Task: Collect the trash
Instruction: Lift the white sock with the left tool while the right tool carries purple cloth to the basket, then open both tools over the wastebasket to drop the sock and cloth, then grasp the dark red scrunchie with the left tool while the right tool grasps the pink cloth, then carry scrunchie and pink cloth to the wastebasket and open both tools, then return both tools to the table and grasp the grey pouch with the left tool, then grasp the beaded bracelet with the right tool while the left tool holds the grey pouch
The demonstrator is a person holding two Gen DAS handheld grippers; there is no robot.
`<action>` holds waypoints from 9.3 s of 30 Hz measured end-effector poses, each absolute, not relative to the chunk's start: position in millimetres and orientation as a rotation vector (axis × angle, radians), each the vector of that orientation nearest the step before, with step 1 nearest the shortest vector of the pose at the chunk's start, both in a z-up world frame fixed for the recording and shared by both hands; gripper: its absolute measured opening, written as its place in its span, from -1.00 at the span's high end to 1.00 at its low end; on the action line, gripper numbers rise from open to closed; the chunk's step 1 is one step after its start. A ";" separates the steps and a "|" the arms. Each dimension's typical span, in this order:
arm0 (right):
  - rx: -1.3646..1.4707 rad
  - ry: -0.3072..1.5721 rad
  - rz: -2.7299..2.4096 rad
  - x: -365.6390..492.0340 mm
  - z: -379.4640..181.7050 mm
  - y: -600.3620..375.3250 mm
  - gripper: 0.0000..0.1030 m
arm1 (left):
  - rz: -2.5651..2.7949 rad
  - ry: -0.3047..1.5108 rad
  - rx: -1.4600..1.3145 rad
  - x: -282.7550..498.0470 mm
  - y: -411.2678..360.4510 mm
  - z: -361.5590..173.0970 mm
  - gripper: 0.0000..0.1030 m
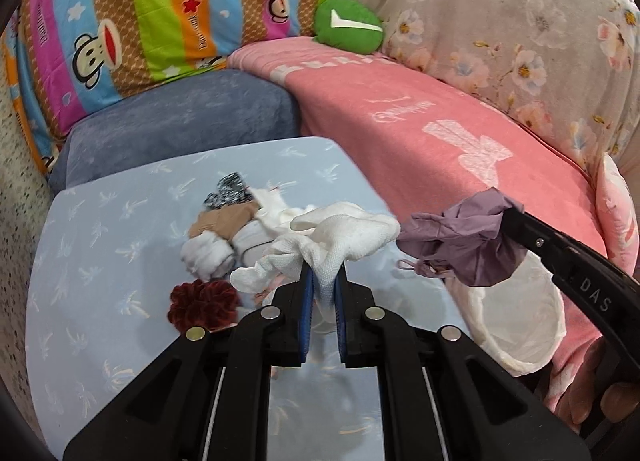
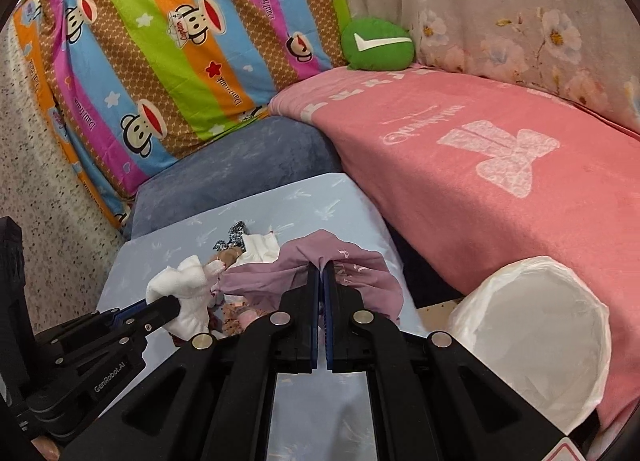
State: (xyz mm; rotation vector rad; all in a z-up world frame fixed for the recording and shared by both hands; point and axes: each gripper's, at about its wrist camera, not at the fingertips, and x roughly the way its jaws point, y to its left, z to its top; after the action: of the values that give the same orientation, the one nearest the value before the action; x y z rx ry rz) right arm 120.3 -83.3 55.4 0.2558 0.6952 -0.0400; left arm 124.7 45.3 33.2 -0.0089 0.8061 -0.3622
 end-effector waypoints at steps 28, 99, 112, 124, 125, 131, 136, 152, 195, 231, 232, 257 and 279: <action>0.412 0.642 -0.396 1.8 42.3 -274.0 0.92 | -0.784 0.849 0.162 72.1 -159.7 24.9 0.77; 0.129 0.977 0.180 130.3 -54.7 75.3 0.12 | -0.068 0.981 -0.142 154.3 178.2 -56.9 -0.72; 0.147 1.060 0.219 163.3 -89.3 99.3 0.12 | -0.125 1.034 -0.159 187.5 179.3 -79.8 -0.36; 0.146 1.050 0.268 157.8 -86.6 99.5 0.95 | -0.185 1.038 -0.161 179.1 166.7 -79.6 0.72; 0.146 1.035 0.268 154.3 -81.7 98.0 0.95 | -0.186 1.033 -0.162 178.8 166.6 -76.6 0.73; 0.166 0.954 0.261 143.0 -52.4 84.1 0.95 | -0.193 0.977 -0.152 168.6 161.5 -48.8 0.74; 0.201 0.877 0.237 132.0 -20.3 63.3 0.95 | -0.210 0.922 -0.140 162.0 147.2 -22.0 0.74; 0.328 0.645 0.043 83.3 59.5 -65.2 0.95 | -0.392 0.808 -0.062 132.5 45.3 39.0 0.75; 0.460 0.556 -0.341 -1.7 58.5 -280.4 0.39 | -0.659 0.768 0.162 87.9 -161.3 55.6 -0.27; 0.352 0.642 -0.180 41.7 52.5 -172.7 0.13 | -0.421 0.816 0.003 117.3 -41.9 33.9 -0.58; 0.348 0.646 -0.173 43.8 51.3 -167.9 0.13 | -0.406 0.820 0.000 119.1 -34.8 30.8 -0.59; 0.256 0.821 0.002 114.9 -7.8 -39.3 0.09 | -0.224 1.042 -0.055 145.7 85.8 -74.9 -0.75; 0.240 0.964 0.062 193.6 -70.5 10.8 0.09 | -0.304 1.040 -0.108 156.6 125.8 -62.2 0.91</action>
State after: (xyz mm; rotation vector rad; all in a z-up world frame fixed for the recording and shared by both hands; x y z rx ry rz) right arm 193.6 10.8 -70.5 0.2402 0.9636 0.0622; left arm 156.6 125.8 -62.2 -0.1081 1.0398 -0.3039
